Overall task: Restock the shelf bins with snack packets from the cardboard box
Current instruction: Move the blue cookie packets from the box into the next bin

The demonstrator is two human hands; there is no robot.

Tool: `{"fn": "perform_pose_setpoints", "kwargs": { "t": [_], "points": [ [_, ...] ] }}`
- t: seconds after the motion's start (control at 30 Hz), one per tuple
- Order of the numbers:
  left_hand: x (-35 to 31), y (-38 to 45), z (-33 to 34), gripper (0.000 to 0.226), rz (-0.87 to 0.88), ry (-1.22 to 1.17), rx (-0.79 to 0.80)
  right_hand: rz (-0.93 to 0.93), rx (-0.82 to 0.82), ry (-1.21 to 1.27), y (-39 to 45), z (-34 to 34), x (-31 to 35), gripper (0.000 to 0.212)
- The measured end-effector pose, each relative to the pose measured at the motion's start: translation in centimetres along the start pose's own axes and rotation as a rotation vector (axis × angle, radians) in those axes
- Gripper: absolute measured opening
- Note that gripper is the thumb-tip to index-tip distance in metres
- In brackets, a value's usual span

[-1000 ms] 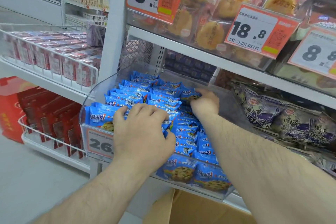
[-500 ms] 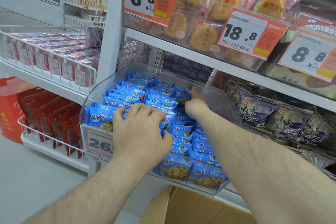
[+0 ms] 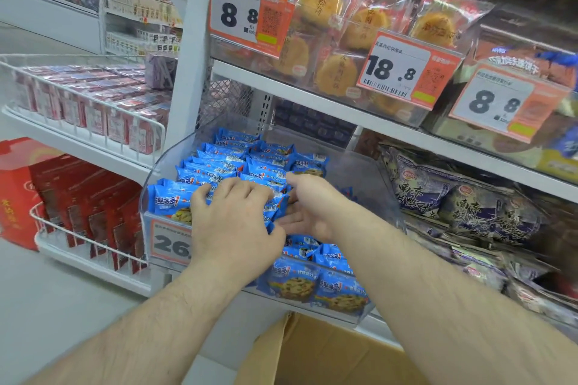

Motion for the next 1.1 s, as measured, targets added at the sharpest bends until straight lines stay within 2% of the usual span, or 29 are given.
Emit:
{"fn": "perform_pose_setpoints", "kwargs": {
  "t": [0.23,0.3,0.33,0.4,0.47,0.57,0.63,0.7,0.73,0.87,0.97,1.03,1.1],
  "points": [
    [-0.1,-0.1,-0.3,0.045,0.014,0.009,0.028,0.057,0.203,0.161,1.0,-0.5,-1.3,0.057],
    [-0.4,-0.3,-0.6,0.048,0.027,0.004,0.003,0.02,0.198,0.122,0.1,-0.9,-1.5,0.047],
    [-0.6,-0.4,-0.9,0.05,0.041,-0.001,-0.017,-0.013,0.143,0.067,-0.5,-1.2,-1.6,0.041],
    [-1.5,-0.6,-1.6,0.051,0.087,-0.018,-0.054,-0.128,-0.069,-0.074,-1.7,-2.0,-1.7,0.032],
    [-2.7,-1.1,-2.3,0.051,0.159,-0.056,-0.08,-0.345,-0.31,-0.185,-3.1,-3.1,-2.1,0.015],
    [-4.5,-2.5,-3.1,0.044,0.304,-0.256,-0.092,-0.693,-0.629,-0.274,-6.3,-4.8,-3.8,0.02],
    [-5.6,-3.9,-3.0,0.032,0.355,-0.414,0.035,-0.839,-0.672,-0.254,-8.5,-5.3,-6.2,0.026],
    [-6.7,-5.5,-2.2,0.017,0.388,-0.493,0.274,-0.918,-0.63,-0.226,-9.5,-5.6,-9.4,0.022],
    [-7.2,-6.2,-1.7,0.012,0.407,-0.49,0.401,-0.923,-0.61,-0.222,-9.5,-5.7,-11.0,0.018],
    [-8.2,-8.4,1.1,0.021,0.478,-0.372,0.813,-0.788,-0.574,-0.192,-7.3,-6.0,-18.1,0.014],
    [-8.1,-9.6,3.1,0.01,0.488,-0.301,0.963,-0.587,-0.56,-0.215,-4.6,-6.2,-23.2,0.019],
    [-7.9,-10.0,4.3,0.023,0.448,-0.29,1.06,-0.422,-0.519,-0.283,-2.4,-6.2,-26.6,0.019],
    [-7.8,-10.1,4.7,0.022,0.431,-0.302,1.1,-0.209,-0.485,-0.335,0.4,-6.3,-30.5,0.016]
  ]
}}
Point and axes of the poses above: each hand's wrist, its own y-axis towards the middle knuckle, its own z-axis out of the palm, x = y × z, the point moved 2 cm from there along y, towards the middle knuckle, and after that the axes turned 6 degrees about z, right-handed, at the moved point
